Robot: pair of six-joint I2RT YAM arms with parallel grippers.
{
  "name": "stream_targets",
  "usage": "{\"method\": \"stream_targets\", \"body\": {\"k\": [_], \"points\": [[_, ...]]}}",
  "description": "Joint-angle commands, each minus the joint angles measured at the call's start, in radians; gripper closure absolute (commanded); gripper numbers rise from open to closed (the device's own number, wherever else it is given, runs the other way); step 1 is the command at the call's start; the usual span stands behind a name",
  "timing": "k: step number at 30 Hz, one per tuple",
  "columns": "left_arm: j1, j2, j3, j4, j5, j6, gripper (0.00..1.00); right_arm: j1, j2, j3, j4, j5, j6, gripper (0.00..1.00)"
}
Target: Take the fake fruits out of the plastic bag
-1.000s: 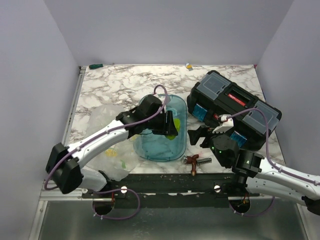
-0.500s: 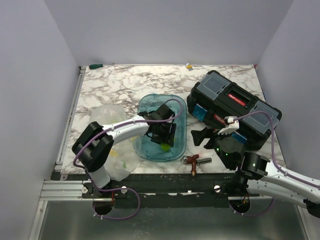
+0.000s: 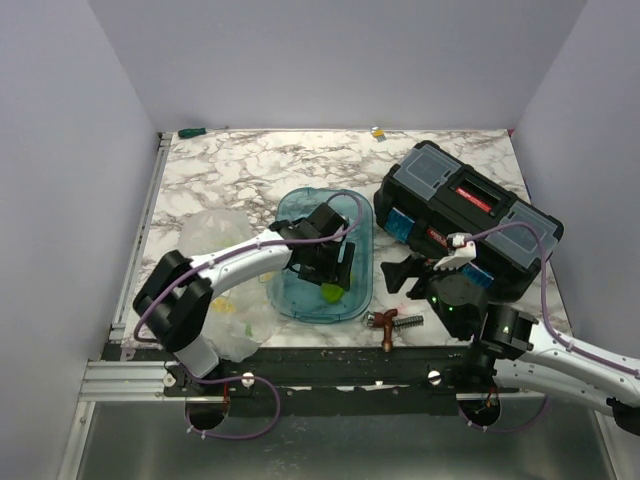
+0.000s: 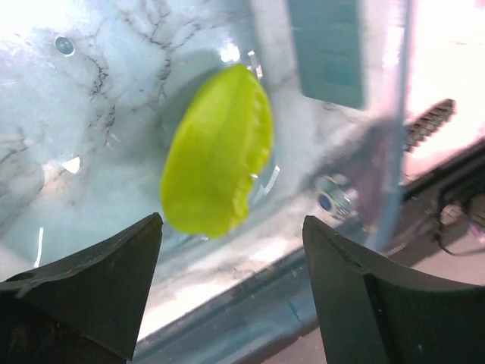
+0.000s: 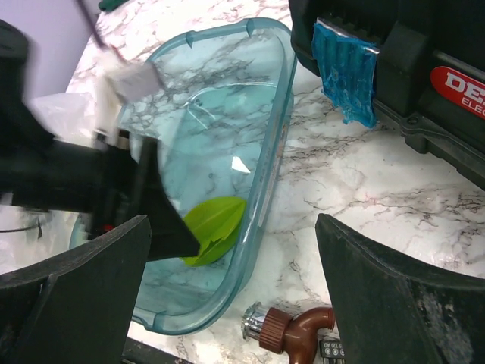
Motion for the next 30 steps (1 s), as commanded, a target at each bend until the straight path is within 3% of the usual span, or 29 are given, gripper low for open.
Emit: {"method": "stream_targets", "body": {"k": [1, 7, 14, 18, 24, 30], "points": [[-0.006, -0.194, 0.019, -0.021, 0.036, 0.028, 0.25, -0.004, 0.041, -0.014, 0.021, -0.022, 0.013, 0.07], [-0.006, -0.381, -0.013, -0.026, 0.098, 0.045, 0.24, -0.004, 0.123, -0.016, 0.079, -0.056, 0.008, 0.07], [-0.006, -0.620, -0.127, 0.092, 0.347, 0.059, 0.24, -0.003, 0.177, -0.026, 0.145, -0.106, 0.004, 0.07], [-0.006, -0.757, -0.187, 0.075, 0.435, 0.073, 0.24, -0.005, 0.222, -0.027, 0.229, -0.183, -0.021, 0.07], [-0.005, -1.098, -0.417, 0.069, 0.173, -0.081, 0.28, -0.005, 0.354, 0.007, 0.329, -0.255, -0.041, 0.07], [-0.006, -1.465, -0.596, -0.107, -0.157, -0.293, 0.33, -0.004, 0.413, 0.011, 0.386, -0.283, -0.044, 0.07]]}}
